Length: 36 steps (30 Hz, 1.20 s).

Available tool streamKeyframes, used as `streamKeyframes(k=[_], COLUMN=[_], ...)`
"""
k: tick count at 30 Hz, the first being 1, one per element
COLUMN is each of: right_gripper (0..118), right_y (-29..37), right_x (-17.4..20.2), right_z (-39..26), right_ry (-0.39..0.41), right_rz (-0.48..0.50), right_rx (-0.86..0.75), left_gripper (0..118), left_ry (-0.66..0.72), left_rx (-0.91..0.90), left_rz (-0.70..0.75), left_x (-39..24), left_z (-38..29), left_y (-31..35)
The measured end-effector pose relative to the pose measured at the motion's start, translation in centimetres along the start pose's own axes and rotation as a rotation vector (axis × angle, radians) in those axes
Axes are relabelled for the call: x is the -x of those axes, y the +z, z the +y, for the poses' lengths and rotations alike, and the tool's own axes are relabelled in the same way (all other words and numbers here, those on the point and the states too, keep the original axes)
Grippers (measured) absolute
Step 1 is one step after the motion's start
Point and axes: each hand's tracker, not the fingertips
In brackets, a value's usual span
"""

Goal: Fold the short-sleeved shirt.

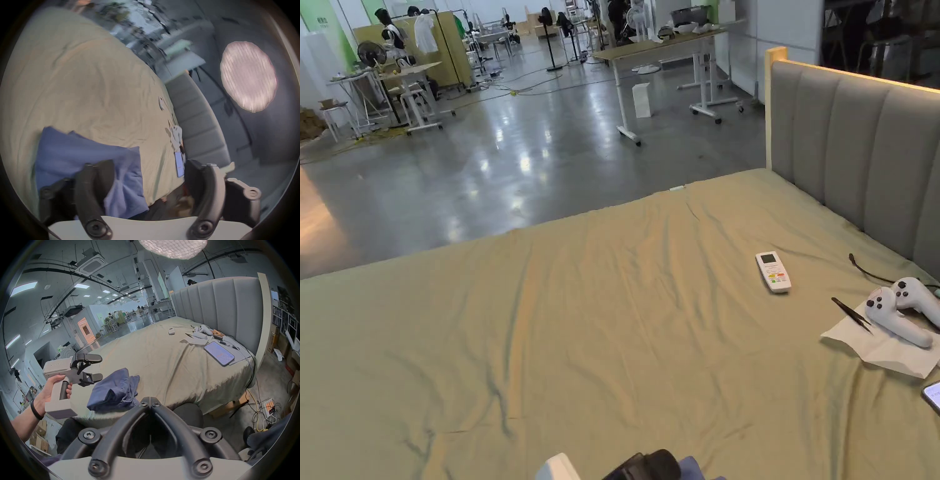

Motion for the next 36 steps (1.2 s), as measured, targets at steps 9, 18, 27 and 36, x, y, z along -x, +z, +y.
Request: streamKeyframes(k=[9,18,27,36], right_gripper=[0,0,0,0], right_y=[0.0,-3.3,-17.5,-26.5], right_x=[0.4,1.2,6.3,3.3], right_z=[0.2,1.0,2.6,0.5], right_ry=[0.003,-0.016,0.138,-0.084], right_rz=[0.011,0.082,0.346,0.187], right_rx=[0.001,0.023,0.260,0.516], left_gripper=[0,0,0,106], left_ry=[-0.108,-0.233,-0.323,-0.249], left_rx=[0.357,0.212,-0.022,-0.016], left_rz=[0.146,0.067,-0.006,0.128], left_x=[2.7,-0.7,-0.4,5.9], left_z=[-6.8,-7.2,-4.4,-2.2], left_y=[-9.8,-6.4,9.4,12.2])
